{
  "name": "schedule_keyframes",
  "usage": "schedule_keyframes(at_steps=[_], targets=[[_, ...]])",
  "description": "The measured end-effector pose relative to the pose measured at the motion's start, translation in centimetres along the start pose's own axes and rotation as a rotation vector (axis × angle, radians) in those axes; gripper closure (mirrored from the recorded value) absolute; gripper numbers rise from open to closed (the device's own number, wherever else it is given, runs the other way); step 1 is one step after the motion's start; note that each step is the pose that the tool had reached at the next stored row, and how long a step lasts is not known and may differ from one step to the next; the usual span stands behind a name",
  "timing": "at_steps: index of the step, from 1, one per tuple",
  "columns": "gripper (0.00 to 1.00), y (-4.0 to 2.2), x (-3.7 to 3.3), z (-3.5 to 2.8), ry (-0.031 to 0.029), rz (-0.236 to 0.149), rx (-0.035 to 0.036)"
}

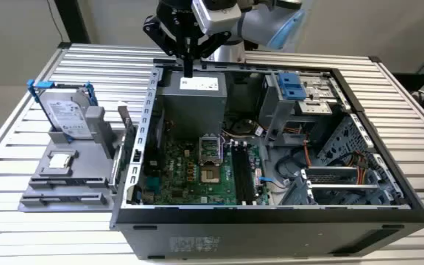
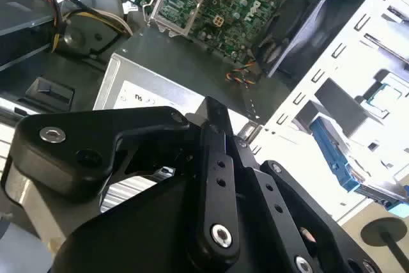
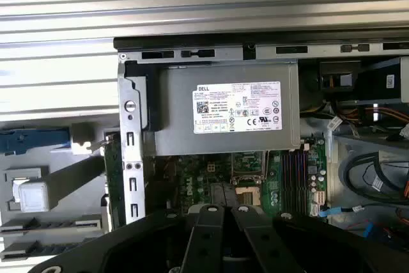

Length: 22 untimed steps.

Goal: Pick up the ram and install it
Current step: 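Reach for the ram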

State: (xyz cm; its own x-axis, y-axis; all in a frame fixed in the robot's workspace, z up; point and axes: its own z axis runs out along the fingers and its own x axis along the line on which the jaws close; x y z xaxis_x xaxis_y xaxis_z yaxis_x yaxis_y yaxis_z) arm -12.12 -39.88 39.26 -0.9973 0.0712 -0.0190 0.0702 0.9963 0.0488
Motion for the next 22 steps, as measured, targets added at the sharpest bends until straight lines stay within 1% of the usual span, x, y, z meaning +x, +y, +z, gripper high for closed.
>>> schedule_keyframes(at_steps=[13,19,22], targets=[[1.00,0.00,0.09,0.00,0.0002,0.000,0.0001],[1.00,-0.06,0.78,-0.02,0.0003,0.000,0.0001],[1.00,-0.07,0.98,-0.02,0.0002,0.000,0.0000]])
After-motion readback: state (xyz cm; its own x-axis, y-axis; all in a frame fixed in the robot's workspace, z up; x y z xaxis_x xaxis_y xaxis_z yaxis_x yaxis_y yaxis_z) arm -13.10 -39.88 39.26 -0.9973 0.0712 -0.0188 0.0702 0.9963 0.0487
